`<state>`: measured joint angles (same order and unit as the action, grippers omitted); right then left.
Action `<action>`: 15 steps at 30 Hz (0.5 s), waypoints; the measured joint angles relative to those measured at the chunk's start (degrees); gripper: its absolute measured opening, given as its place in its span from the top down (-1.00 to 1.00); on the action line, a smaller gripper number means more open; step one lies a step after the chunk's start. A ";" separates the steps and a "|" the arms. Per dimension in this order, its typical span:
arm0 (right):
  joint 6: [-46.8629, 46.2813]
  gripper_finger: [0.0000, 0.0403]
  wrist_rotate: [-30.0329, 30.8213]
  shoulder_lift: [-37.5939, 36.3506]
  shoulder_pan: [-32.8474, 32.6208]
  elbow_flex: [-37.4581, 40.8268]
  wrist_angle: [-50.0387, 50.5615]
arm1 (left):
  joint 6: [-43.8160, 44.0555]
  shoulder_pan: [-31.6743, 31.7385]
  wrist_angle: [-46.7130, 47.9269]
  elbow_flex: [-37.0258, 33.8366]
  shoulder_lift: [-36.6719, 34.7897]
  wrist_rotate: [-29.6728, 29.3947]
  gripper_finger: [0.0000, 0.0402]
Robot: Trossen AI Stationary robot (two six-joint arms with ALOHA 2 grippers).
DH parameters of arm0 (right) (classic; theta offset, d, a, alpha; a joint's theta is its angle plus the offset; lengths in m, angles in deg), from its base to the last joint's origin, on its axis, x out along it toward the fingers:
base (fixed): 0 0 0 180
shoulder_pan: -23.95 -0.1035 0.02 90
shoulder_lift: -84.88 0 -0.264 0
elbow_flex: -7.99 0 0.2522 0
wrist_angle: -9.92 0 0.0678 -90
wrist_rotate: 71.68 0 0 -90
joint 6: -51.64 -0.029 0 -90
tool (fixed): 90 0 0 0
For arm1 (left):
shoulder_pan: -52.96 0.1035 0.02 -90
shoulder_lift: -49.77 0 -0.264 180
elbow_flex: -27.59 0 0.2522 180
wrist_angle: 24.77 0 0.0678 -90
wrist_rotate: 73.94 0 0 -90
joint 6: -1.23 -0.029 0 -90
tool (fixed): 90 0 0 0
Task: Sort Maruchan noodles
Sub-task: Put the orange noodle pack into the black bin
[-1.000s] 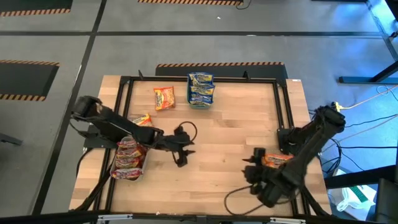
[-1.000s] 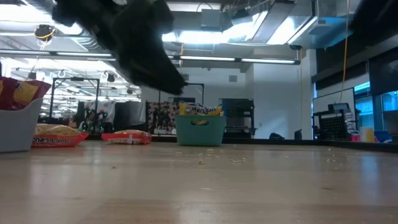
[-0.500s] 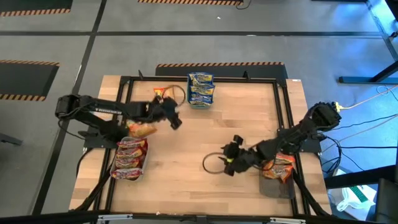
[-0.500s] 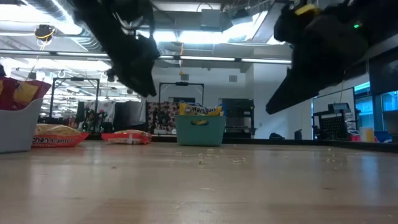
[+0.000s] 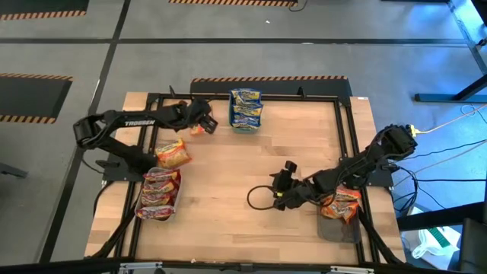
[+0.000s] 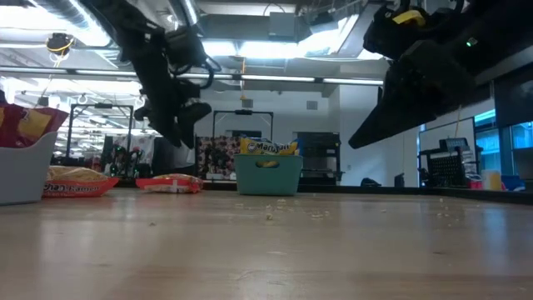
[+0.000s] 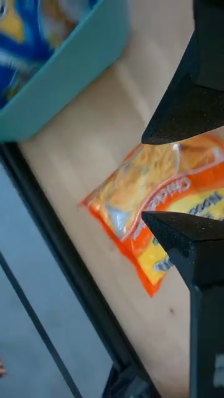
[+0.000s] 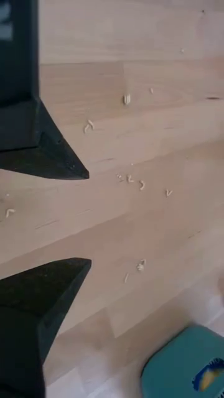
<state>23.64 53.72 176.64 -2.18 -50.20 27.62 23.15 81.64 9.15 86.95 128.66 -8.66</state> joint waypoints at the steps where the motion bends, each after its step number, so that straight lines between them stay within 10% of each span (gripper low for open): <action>1: 0.02 0.01 0.19 0.00 0.00 0.00 -0.02 | 0.01 0.80 -0.34 0.00 0.40 -0.12 0.10; 15: 3.03 0.01 1.07 0.02 0.02 0.00 0.24 | 3.08 5.12 -1.36 0.04 11.96 2.24 0.10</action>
<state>26.67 54.78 176.66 -2.16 -50.20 27.86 26.23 86.76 7.79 87.00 140.62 -6.42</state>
